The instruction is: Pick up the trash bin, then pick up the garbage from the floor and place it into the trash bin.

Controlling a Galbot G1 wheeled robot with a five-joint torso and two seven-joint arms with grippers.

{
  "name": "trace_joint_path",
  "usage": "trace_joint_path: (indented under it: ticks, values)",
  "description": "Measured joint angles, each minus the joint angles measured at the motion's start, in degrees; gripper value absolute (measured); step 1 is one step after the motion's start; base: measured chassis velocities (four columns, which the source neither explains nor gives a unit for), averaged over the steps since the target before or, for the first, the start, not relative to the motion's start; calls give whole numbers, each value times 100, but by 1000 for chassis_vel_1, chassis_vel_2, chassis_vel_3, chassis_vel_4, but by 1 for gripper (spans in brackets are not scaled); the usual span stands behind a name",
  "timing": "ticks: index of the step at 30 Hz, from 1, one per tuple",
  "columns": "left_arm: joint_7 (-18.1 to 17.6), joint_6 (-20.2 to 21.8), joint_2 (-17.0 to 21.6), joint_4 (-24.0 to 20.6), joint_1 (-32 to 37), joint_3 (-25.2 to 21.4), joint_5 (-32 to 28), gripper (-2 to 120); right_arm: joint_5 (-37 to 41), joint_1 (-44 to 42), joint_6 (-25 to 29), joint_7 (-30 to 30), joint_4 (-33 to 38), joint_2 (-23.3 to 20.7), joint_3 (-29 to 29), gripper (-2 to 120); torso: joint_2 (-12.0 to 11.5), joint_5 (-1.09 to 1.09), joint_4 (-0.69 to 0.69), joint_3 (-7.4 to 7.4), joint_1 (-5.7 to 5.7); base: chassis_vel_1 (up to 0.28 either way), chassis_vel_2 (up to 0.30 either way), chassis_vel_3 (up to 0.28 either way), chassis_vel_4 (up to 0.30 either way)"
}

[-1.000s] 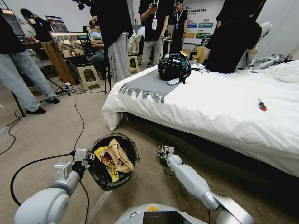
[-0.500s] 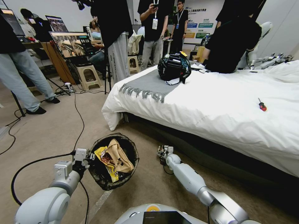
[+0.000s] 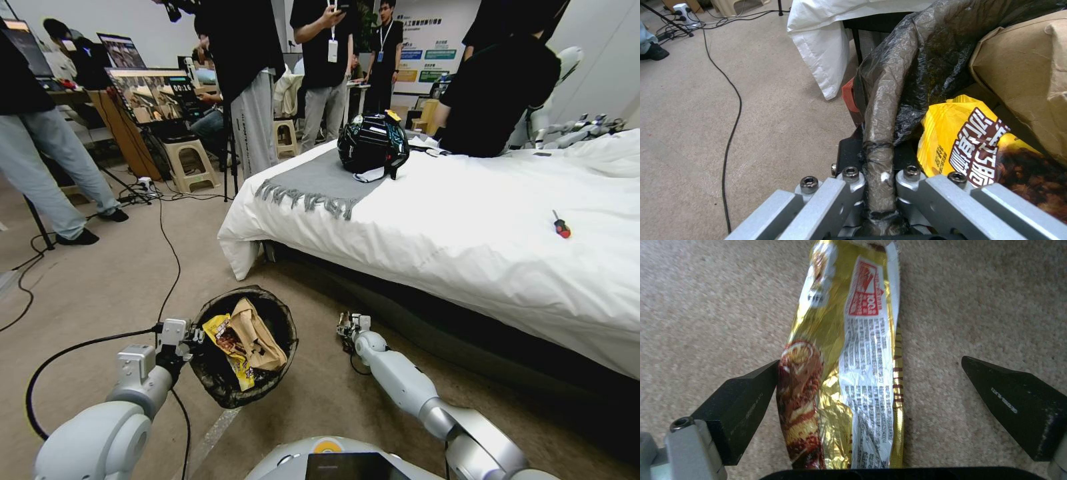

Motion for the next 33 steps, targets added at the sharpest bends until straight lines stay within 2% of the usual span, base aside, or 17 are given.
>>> trace_joint_path:
  ticks: [15,24,30,33]
  values:
    - [2,-4,0,27,-3,6,12,0,-11,11,48,-59,-116,22,14,100,0,0,0,0,0,0,0,0,0]
    - [2,-11,5,52,-15,3,17,0,-44,18,104,-119,-239,61,28,95,0,0,0,0,0,0,0,0,0]
    - [3,-22,8,71,-25,5,21,0,-60,7,119,-146,-274,71,38,88,0,-1,0,0,0,0,0,0,0]
    - [5,-33,18,82,-31,5,21,0,-79,-7,128,-151,-283,72,48,74,0,-5,-5,-1,0,0,0,0,0]
